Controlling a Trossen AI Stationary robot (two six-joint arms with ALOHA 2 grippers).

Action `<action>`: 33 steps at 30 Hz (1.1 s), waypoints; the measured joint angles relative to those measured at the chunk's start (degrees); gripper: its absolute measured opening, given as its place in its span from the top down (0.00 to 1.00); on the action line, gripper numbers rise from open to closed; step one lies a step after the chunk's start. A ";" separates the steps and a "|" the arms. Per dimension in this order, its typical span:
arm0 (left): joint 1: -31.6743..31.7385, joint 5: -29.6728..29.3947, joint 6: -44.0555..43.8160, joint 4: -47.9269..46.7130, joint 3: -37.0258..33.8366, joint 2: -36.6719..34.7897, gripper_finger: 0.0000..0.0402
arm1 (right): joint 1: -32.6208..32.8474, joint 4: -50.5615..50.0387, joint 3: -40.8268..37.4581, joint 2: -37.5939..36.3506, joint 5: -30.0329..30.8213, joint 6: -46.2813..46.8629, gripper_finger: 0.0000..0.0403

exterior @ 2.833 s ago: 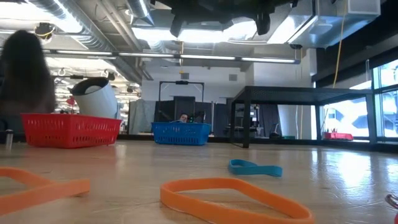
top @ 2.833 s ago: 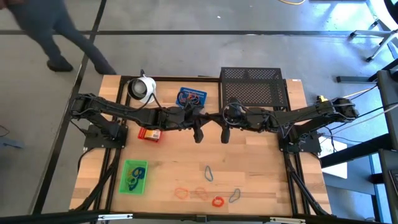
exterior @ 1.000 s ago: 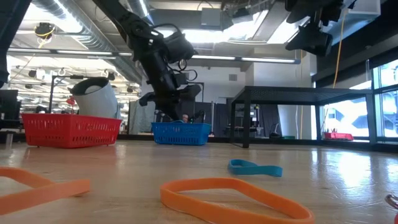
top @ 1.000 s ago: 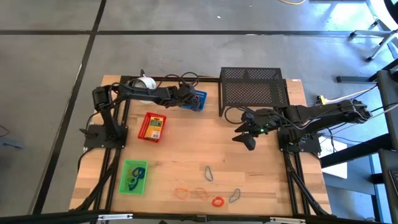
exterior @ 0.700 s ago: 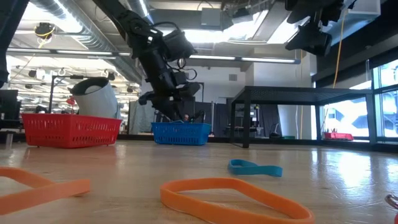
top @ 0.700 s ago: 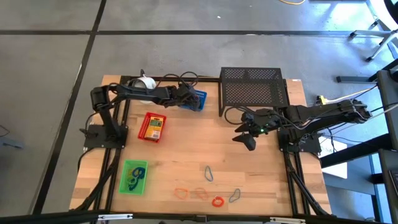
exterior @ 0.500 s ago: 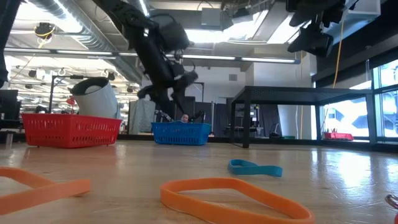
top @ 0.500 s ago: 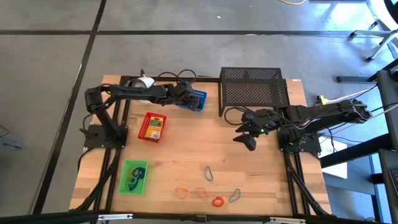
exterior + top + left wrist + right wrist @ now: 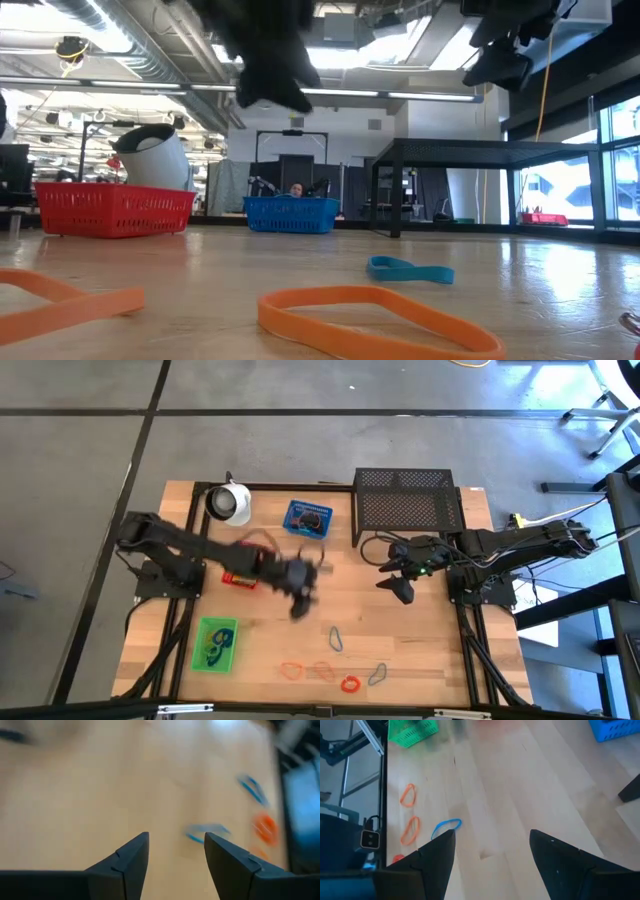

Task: Pick & Place Office Desk Supplies
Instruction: Put the orange rubber band into the blue bin

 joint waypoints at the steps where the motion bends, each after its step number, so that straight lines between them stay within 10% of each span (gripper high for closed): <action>1: -3.12 -0.08 -0.01 0.07 0.00 0.18 0.54 | 0.00 0.02 0.00 0.00 -0.02 -0.70 0.36; 13: -30.29 -15.51 -14.43 4.09 -0.02 0.77 0.54 | 0.00 0.00 0.00 0.00 -0.02 -9.97 0.36; 20: -32.04 -11.46 -19.07 4.29 -0.02 7.07 0.54 | 0.00 0.00 0.00 0.00 -0.02 -10.53 0.36; 33: -28.79 -9.11 -1.79 4.01 -0.04 16.24 0.54 | 0.00 -0.03 0.00 0.02 -0.02 -10.53 0.36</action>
